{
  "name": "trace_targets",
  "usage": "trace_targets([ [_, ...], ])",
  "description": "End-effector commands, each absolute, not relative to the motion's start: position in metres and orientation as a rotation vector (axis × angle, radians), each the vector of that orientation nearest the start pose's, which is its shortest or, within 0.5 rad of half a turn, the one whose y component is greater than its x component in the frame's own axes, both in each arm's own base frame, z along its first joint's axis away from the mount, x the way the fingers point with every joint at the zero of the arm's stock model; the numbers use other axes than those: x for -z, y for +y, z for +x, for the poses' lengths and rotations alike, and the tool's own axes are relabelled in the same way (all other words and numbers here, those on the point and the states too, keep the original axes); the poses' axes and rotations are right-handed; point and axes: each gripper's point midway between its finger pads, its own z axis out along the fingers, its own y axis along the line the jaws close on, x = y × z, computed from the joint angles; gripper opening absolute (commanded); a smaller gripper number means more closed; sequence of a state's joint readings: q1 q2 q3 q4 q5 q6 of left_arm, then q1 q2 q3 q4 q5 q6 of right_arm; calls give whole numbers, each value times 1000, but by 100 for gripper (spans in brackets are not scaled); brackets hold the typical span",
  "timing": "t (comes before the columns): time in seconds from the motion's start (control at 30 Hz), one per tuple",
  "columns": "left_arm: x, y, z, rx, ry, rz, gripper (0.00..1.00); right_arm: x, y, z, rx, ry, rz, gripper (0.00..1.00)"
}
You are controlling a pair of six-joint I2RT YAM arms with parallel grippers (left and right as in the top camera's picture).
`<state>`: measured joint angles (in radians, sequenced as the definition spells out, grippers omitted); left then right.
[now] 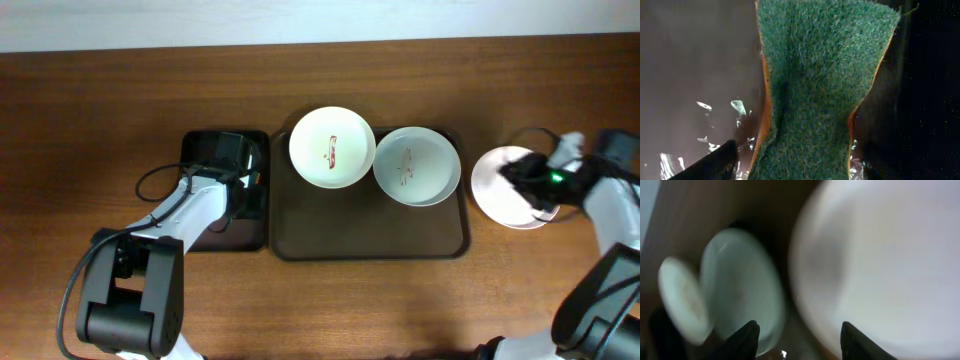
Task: Clean dirty plates on tray and stack at the side
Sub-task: 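Grip the rim of the left white plate with the right gripper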
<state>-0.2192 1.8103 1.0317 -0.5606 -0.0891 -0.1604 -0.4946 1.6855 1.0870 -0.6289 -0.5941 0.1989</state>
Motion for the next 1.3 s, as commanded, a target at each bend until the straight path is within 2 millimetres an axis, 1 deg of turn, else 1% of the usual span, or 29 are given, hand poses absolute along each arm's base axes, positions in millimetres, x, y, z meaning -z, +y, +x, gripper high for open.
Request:
trace_targets([
  [0.0, 4, -61, 346, -72, 2919, 79, 78, -103, -11, 376, -860, 2562, 441, 54],
  [0.03, 4, -61, 346, -72, 2919, 79, 79, -103, 3, 377, -871, 2573, 389, 54],
  [0.1, 4, -61, 346, -71, 2919, 79, 80, -101, 38, 378, -863, 2615, 263, 54],
  [0.17, 4, -61, 346, -72, 2919, 79, 80, -94, 61, 374, -807, 2665, 179, 58],
  [0.2, 4, -61, 346, -71, 2919, 79, 80, -92, 68, 373, -788, 2681, 161, 59],
  [0.23, 4, -61, 346, -71, 2919, 79, 80, -88, 79, 371, -768, 2706, 129, 59],
  [0.27, 4, -61, 346, -72, 2919, 79, 79, -86, 86, 370, -762, 2716, 114, 59],
  [0.3, 4, -61, 346, -72, 2919, 79, 80, -83, 99, 368, -757, 2732, 80, 59],
  [0.4, 4, -61, 345, -71, 2920, 79, 80, -75, 125, 371, -745, 2746, 106, 59],
  [0.43, 4, -61, 345, -72, 2920, 79, 80, -74, 133, 373, -758, 2739, 112, 59],
  [0.47, 4, -61, 345, -71, 2920, 79, 80, -73, 150, 380, -797, 2716, 158, 59],
  [0.5, 4, -61, 345, -71, 2920, 79, 80, -73, 156, 382, -811, 2709, 180, 59],
  [0.57, 4, -61, 345, -71, 2920, 80, 80, -65, 161, 384, -791, 2723, 261, 59],
  [0.63, 4, -61, 345, -71, 2920, 80, 80, -51, 162, 383, -734, 2754, 368, 59],
  [0.77, 4, -61, 345, -71, 2920, 79, 80, -37, 182, 384, -762, 2763, 359, 59],
  [0.83, 4, -61, 345, -71, 2920, 80, 80, -32, 188, 384, -757, 2764, 337, 59],
  [0.97, 4, -61, 345, -71, 2920, 80, 80, -16, 185, 385, -665, 2777, 464, 59],
  [1.03, 4, -61, 345, -71, 2920, 80, 80, -10, 187, 384, -665, 2783, 532, 59],
  [1.1, 4, -61, 345, -71, 2920, 80, 80, -5, 189, 386, -670, 2778, 565, 58],
  [1.17, 4, -61, 345, -71, 2920, 80, 80, -4, 192, 387, -677, 2774, 557, 50],
  [1.23, 4, -61, 345, -72, 2920, 79, 80, -4, 196, 385, -688, 2782, 544, 37],
  [1.27, 4, -61, 345, -72, 2920, 79, 81, -4, 198, 384, -697, 2785, 538, 33],
])
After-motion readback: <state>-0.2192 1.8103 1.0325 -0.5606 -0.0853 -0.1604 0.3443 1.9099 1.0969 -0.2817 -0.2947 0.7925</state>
